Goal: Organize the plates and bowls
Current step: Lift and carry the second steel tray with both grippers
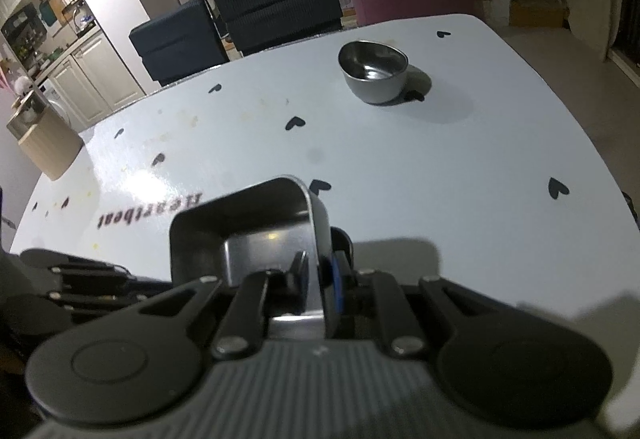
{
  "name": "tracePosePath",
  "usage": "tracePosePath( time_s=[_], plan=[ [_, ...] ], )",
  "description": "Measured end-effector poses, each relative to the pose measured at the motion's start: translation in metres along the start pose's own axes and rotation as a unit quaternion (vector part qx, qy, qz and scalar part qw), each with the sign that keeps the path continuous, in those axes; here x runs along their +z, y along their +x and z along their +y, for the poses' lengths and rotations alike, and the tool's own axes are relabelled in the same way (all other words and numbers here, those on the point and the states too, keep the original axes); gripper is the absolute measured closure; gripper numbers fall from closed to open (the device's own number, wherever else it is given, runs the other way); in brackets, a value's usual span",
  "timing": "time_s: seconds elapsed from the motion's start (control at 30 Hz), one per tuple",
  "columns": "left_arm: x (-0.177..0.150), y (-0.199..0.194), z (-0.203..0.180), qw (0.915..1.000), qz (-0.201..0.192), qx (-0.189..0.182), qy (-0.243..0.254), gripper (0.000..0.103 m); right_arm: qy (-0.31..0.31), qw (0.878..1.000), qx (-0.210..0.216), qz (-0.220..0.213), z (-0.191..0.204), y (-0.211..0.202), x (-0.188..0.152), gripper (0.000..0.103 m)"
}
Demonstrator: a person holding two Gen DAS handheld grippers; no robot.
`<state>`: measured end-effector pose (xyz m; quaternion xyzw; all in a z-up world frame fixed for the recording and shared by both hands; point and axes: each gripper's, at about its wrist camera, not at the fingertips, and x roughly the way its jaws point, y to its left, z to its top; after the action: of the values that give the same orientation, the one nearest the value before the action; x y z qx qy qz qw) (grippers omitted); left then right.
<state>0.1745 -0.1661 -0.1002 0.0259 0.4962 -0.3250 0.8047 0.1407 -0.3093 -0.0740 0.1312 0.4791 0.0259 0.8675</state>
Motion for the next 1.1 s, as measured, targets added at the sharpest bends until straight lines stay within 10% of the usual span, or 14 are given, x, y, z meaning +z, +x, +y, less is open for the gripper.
tracePosePath(
  time_s=[1.1],
  plan=[
    [-0.004, 0.017, 0.007, 0.9994, 0.027, 0.019, 0.006, 0.087, -0.029, 0.997, -0.052, 0.050, -0.007, 0.027, -0.003, 0.091]
  ],
)
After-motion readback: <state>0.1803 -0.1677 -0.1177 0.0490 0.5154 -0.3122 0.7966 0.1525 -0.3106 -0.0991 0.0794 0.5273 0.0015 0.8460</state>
